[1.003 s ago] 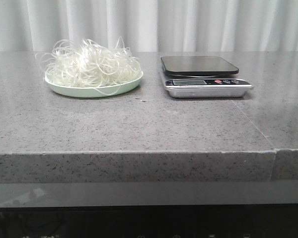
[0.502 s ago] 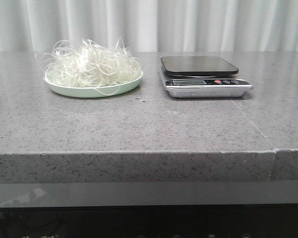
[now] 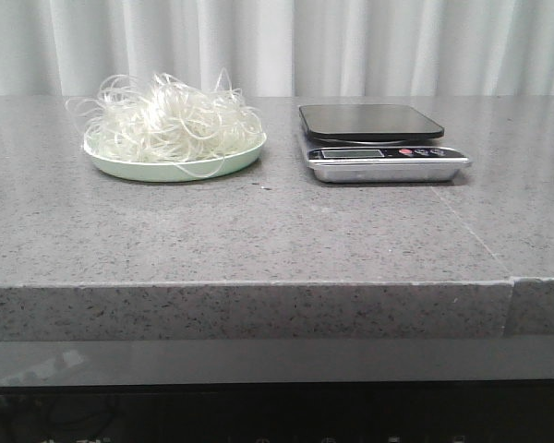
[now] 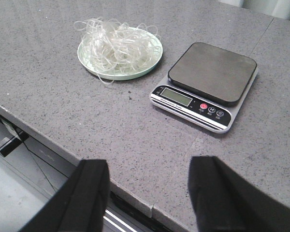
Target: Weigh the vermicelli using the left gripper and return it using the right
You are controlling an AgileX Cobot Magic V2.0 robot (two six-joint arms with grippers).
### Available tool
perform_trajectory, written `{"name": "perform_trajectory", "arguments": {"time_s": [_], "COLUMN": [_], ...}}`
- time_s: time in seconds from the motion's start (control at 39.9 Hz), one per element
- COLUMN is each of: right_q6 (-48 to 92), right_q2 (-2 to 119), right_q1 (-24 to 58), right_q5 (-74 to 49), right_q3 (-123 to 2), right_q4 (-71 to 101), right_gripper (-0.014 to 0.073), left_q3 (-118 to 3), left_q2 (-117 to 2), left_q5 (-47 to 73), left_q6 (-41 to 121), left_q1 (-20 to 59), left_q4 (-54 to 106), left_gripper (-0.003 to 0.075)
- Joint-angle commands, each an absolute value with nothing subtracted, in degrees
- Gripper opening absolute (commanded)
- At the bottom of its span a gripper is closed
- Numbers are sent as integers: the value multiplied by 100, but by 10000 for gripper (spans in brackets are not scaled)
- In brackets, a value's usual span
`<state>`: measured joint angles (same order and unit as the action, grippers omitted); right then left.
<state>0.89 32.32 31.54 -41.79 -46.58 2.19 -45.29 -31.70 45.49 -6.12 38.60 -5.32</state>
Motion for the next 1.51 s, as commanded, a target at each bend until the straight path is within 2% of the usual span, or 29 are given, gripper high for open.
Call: {"name": "perform_trajectory", "arguments": {"time_s": [0.0,0.13,0.28,0.45,1.18,1.33,1.48], "right_q6": [83,83,83,83,83,83,83], "right_q2": [3246,3246,3246,3246,3246,3246,3246], "right_q1": [3115,3115,3115,3115,3115,3115,3115], "right_q5": [-3802,-3802,-3802,-3802,-3798,-3798,-3798], "right_q3": [-4814,-4814,-4814,-4814,-4814,-4814,-4814], "right_q4": [224,224,224,224,224,224,224], "right_gripper": [485,423,289,176,164,164,164], "left_q3": [-4672,-4672,-4672,-4672,-4645,-4359,-3503], "left_q2": [-3188,-3188,-3188,-3188,-3177,-3005,-2446], "left_q5": [4149,4149,4149,4149,4139,3939,2841], "left_q6": [-679,-679,-679,-679,-679,-679,-679], "left_q1": [3893,3893,3893,3893,3841,3185,2277], "left_q4": [-543,-543,-543,-543,-533,-665,-497], "left_gripper": [459,405,276,155,155,155,155]}}
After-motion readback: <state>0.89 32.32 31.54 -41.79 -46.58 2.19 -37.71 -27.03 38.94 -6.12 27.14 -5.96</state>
